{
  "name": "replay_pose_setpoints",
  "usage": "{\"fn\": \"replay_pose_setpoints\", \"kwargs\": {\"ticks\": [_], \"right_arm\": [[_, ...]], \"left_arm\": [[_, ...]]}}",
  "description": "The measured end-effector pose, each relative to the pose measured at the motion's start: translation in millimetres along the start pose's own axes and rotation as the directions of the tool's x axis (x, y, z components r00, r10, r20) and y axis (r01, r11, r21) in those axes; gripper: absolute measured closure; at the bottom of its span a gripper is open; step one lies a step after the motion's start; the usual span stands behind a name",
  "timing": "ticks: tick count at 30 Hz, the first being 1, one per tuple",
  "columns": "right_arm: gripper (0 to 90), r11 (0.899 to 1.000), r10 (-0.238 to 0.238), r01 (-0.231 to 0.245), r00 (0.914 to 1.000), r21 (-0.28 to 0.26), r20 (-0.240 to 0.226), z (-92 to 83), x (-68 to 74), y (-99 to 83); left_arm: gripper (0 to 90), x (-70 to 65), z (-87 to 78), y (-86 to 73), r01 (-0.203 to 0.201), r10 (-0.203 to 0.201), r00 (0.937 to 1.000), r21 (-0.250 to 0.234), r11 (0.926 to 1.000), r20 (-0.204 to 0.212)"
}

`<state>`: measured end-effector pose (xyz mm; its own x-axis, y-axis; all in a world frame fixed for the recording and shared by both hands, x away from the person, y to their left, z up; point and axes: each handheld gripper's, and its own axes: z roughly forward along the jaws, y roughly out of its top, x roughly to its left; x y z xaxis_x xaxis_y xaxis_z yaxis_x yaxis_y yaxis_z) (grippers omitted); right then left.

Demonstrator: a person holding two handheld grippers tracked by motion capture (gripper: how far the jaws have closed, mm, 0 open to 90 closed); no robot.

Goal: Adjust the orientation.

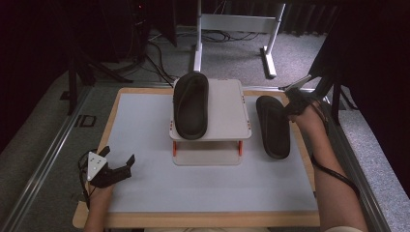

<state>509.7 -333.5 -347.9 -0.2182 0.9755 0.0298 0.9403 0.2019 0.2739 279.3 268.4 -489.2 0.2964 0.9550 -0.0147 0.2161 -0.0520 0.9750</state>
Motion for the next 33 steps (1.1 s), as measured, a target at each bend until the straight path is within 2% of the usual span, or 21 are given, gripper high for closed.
{"fn": "replay_pose_setpoints", "kwargs": {"ticks": [10,17,25,33], "right_arm": [[76.0,0.999,-0.005,0.006,0.9998,-0.035,0.021,-38.1,-1.4,5.3],[76.1,0.998,0.002,-0.001,0.9998,-0.057,0.018,-59.8,2.0,12.0],[76.2,0.995,-0.007,0.006,0.9999,-0.104,-0.009,-90.0,13.6,21.4],[76.2,0.990,-0.043,0.040,0.9988,-0.136,-0.023,-111.0,35.0,29.2]], "left_arm": [[1.9,0.3,0.3,0.1,0.003,-0.003,1.0000,0.001,1.0000,0.002],[1.9,0.4,0.1,0.0,0.005,-0.005,1.0000,-0.002,1.0000,-0.001],[1.9,0.3,0.1,0.0,0.004,-0.004,1.0000,-0.002,1.0000,0.001],[1.9,0.1,-0.2,-0.2,0.003,-0.003,1.0000,-0.005,1.0000,-0.005]]}}
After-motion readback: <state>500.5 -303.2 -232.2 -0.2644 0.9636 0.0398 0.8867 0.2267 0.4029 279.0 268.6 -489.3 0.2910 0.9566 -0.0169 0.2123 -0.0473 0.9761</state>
